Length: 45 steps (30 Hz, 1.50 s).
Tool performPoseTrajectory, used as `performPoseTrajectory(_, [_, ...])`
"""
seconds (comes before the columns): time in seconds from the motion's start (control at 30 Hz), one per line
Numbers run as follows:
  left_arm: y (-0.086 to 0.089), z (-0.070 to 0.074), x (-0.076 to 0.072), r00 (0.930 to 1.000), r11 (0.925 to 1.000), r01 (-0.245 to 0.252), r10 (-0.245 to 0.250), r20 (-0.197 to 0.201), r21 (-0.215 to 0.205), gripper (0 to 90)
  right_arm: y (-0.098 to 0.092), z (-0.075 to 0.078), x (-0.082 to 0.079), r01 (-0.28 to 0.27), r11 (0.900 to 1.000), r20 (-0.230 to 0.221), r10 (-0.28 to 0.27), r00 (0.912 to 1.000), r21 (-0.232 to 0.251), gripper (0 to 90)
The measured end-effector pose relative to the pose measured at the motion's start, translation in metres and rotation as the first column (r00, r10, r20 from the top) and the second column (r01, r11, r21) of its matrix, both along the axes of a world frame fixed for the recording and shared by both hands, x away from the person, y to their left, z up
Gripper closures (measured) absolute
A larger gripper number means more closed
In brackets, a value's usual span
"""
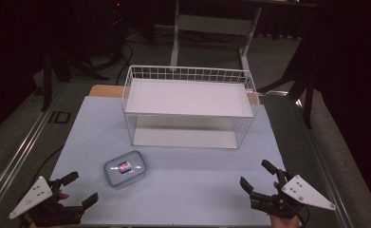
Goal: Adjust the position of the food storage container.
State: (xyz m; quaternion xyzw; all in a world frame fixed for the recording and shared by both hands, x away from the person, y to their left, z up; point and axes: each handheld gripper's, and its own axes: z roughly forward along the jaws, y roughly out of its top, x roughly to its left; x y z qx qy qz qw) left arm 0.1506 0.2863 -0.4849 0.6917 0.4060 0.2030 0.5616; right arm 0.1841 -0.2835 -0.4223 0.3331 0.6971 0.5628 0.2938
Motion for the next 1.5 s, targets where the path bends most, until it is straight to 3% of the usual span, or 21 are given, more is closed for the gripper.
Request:
performPoseTrajectory(0.07, [0.004, -0.004, 0.001, 0.9999, 0.9999, 0.007, -0.007, -0.011, 0.01, 8.9, 0.001, 0.004, 0.002, -0.01, 1.0, -0.011, 0.01, 0.9999, -0.009, 13.1])
performPoseTrajectory(0.13, [0.007, -0.008, 0.004, 0.9988, 0.9992, 0.013, -0.012, -0.048, 0.036, 17.8, 0.0, 0.007, 0.003, -0.014, 1.0, -0.008, 0.014, 0.9999, -0.003, 13.1])
performPoseTrajectory(0.23, [0.008, -0.014, 0.009, 0.9958, 0.997, 0.006, 0.001, -0.091, 0.078, 42.7, -0.001, 0.008, 0.001, -0.008, 1.0, -0.003, 0.009, 1.0, 0.016, 13.2])
performPoseTrajectory(0.27, [0.008, -0.017, 0.011, 0.9942, 0.996, 0.015, -0.006, -0.108, 0.088, 55.8, -0.002, 0.006, 0.0, -0.005, 1.0, 0.002, 0.005, 1.0, 0.011, 13.4])
performPoseTrajectory(0.33, [0.006, -0.021, 0.017, 0.9895, 0.9878, -0.001, 0.023, -0.143, 0.156, 60.2, -0.001, 0.005, -0.001, -0.002, 1.0, 0.002, 0.002, 1.0, 0.002, 13.4])
performPoseTrajectory(0.43, [0.004, -0.028, 0.028, 0.9798, 0.9787, 0.006, 0.035, -0.197, 0.205, 76.1, 0.0, 0.002, -0.004, -0.004, 1.0, 0.011, 0.004, 0.9999, -0.015, 13.4])
performPoseTrajectory(0.53, [0.001, -0.033, 0.036, 0.9734, 0.9676, 0.014, 0.045, -0.225, 0.252, 90.0, 0.001, -0.001, -0.005, -0.012, 1.0, 0.011, 0.013, 0.9999, -0.013, 13.4])
performPoseTrajectory(0.6, [-0.002, -0.038, 0.042, 0.9673, 0.9567, 0.028, 0.047, -0.249, 0.29, 90.0, 0.001, -0.001, -0.005, -0.01, 1.0, 0.012, 0.01, 0.9999, -0.014, 13.4])
performPoseTrajectory(0.63, [-0.003, -0.039, 0.044, 0.9645, 0.9577, 0.044, 0.033, -0.262, 0.284, 90.0, 0.0, -0.001, -0.004, -0.013, 1.0, 0.013, 0.013, 0.9998, -0.009, 13.5])
performPoseTrajectory(0.7, [-0.006, -0.043, 0.049, 0.9607, 0.953, 0.055, 0.03, -0.276, 0.298, 90.0, -0.001, -0.002, -0.004, -0.01, 1.0, 0.013, 0.01, 0.9999, -0.005, 13.4])
performPoseTrajectory(0.8, [-0.01, -0.048, 0.055, 0.9563, 0.9549, 0.071, 0.017, -0.292, 0.288, 90.0, -0.002, -0.004, -0.003, -0.008, 1.0, 0.006, 0.008, 1.0, -0.005, 13.5])
performPoseTrajectory(0.87, [-0.012, -0.049, 0.057, 0.9569, 0.9533, 0.073, 0.016, -0.29, 0.293, 90.0, -0.002, -0.004, -0.003, -0.01, 1.0, 0.002, 0.01, 1.0, -0.005, 13.5])
performPoseTrajectory(1.13, [-0.027, -0.048, 0.072, 0.9554, 0.9612, 0.079, 0.003, -0.295, 0.264, 90.0, -0.003, -0.007, -0.002, -0.016, 1.0, -0.009, 0.016, 0.9998, -0.003, 13.5])
performPoseTrajectory(1.17, [-0.03, -0.049, 0.074, 0.9569, 0.9597, 0.085, -0.004, -0.29, 0.268, 90.0, -0.003, -0.007, -0.002, -0.017, 1.0, -0.01, 0.017, 0.9998, -0.004, 13.5])
performPoseTrajectory(1.23, [-0.037, -0.049, 0.078, 0.9532, 0.9589, 0.105, -0.021, -0.302, 0.264, 90.0, -0.002, -0.007, -0.003, -0.018, 1.0, -0.008, 0.018, 0.9998, -0.009, 13.5])
performPoseTrajectory(1.3, [-0.045, -0.049, 0.08, 0.9513, 0.9523, 0.107, -0.014, -0.308, 0.286, 90.0, -0.001, -0.008, -0.003, -0.021, 1.0, -0.004, 0.021, 0.9998, -0.015, 13.5])
performPoseTrajectory(1.37, [-0.046, -0.048, 0.082, 0.9549, 0.9459, 0.088, 0.009, -0.297, 0.312, 90.0, -0.001, -0.008, -0.004, -0.022, 1.0, 0.002, 0.022, 0.9998, -0.021, 13.4])
performPoseTrajectory(1.47, [-0.039, -0.044, 0.087, 0.9611, 0.9467, 0.041, 0.05, -0.272, 0.32, 90.0, -0.002, -0.008, -0.004, -0.019, 0.999, 0.004, 0.02, 0.9998, -0.029, 13.5])
performPoseTrajectory(1.5, [-0.036, -0.042, 0.09, 0.961, 0.9522, 0.037, 0.049, -0.272, 0.303, 90.0, -0.002, -0.008, -0.004, -0.02, 0.999, 0.003, 0.02, 0.9998, -0.027, 13.5])
